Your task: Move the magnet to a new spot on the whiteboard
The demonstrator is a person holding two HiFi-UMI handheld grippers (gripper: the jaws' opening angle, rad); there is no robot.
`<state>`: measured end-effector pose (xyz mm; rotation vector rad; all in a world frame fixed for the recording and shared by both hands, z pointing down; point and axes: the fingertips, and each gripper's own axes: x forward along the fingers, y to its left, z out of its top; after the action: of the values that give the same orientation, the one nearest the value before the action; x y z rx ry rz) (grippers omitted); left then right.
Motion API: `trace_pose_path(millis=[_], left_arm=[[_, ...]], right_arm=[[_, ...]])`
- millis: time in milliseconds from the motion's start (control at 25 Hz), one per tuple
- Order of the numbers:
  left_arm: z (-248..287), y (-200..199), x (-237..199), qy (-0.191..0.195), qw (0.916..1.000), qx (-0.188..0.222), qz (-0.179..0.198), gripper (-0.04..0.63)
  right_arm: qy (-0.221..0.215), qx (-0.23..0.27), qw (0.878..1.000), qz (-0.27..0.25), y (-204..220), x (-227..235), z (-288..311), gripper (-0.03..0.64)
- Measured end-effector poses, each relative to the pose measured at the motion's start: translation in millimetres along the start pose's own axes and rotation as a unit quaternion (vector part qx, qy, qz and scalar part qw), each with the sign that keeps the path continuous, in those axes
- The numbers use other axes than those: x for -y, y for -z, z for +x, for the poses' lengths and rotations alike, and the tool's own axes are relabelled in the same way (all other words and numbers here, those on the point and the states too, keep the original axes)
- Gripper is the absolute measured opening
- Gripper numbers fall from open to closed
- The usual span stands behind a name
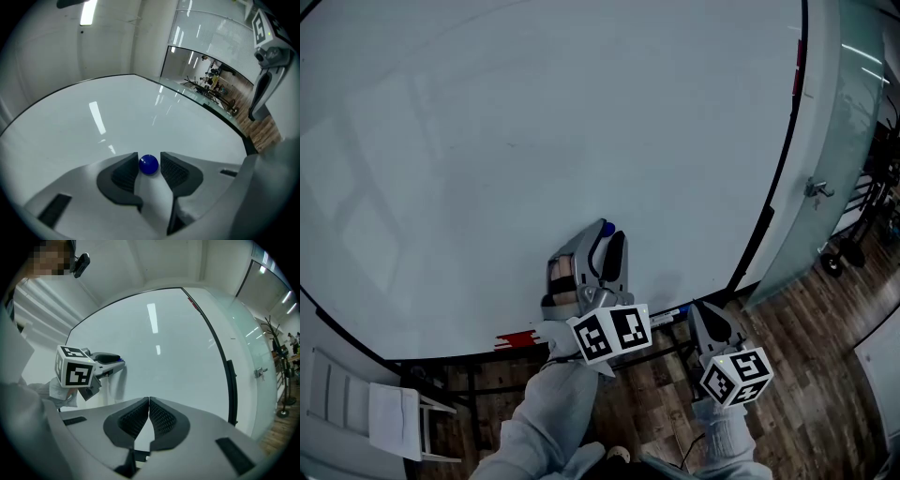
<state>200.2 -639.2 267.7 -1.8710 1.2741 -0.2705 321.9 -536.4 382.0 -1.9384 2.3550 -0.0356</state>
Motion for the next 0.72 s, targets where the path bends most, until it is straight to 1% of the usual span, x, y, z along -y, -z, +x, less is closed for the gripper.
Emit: trace_pose_path(millis=[80, 160, 240, 560, 720], left_arm=[[1.6, 1.1, -1.3, -0.010, 0.9999, -0.003, 0.010, 0.137], [1.6, 1.3, -1.9, -0.009, 0.9999, -0.004, 0.007, 0.126], [0.7, 1.0, -2.4, -0.005, 1.0000, -0.002, 0.001, 0.124], [1.1, 1.3, -2.3, -0.005, 1.0000, 0.001, -0.003, 0.123], [-3.0, -2.1, -3.5, 0.002, 0.9998, 0.010, -0.015, 0.123]], right_arm=[[0.000, 0.001, 1.000, 0.001, 0.0, 0.5, 2.2, 0.028], [-0.001, 0.002, 1.000, 0.002, -0.1, -0.4, 3.2, 0.028], [-0.001, 0.002, 1.000, 0.002, -0.1, -1.0, 3.0, 0.028], [0.004, 0.000, 1.000, 0.004, 2.7, 1.0, 0.2, 0.028], [0.006, -0.001, 1.000, 0.004, 2.3, 1.7, -3.6, 0.028]])
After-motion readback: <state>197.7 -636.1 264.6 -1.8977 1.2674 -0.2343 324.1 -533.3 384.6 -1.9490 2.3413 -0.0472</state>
